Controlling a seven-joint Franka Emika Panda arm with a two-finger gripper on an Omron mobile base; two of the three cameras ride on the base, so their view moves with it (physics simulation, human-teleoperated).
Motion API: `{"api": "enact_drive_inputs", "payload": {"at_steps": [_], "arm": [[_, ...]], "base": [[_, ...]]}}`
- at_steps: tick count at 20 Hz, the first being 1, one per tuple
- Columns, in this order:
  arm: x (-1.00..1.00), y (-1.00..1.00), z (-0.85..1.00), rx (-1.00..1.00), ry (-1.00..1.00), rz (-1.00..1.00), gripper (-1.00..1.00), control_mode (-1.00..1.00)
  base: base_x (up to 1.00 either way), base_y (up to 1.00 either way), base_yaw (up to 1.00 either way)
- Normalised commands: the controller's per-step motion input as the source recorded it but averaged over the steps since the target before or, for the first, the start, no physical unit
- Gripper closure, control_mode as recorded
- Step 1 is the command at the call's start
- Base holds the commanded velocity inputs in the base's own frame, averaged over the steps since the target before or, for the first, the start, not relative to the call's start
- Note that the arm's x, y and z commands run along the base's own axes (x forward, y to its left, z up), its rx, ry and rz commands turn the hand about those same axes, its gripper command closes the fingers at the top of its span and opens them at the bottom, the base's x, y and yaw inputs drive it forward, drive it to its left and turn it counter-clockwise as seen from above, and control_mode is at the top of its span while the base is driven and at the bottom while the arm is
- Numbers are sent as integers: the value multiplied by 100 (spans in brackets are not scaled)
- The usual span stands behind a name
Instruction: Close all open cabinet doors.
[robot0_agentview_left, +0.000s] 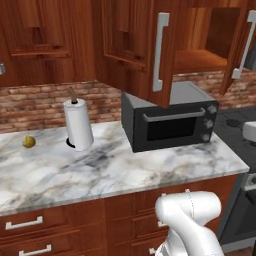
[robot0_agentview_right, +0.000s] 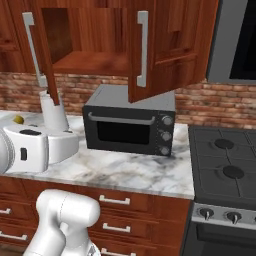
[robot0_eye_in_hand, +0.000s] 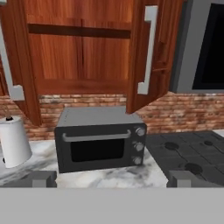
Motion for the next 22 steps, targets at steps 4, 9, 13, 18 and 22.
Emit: {"api": "enact_drive_inputs", "payload": {"at_steps": [4,9,13,18,22], "arm": [[0,0,0,0,0,0,-100,100],[0,0,0,0,0,0,-100,100],[0,0,0,0,0,0,-100,100],[0,0,0,0,0,0,-100,100],[0,0,0,0,0,0,-100,100]], "base": [[21,-47,15],[28,-23,4],[31,0,0],[38,0,0],[46,0,0]]}}
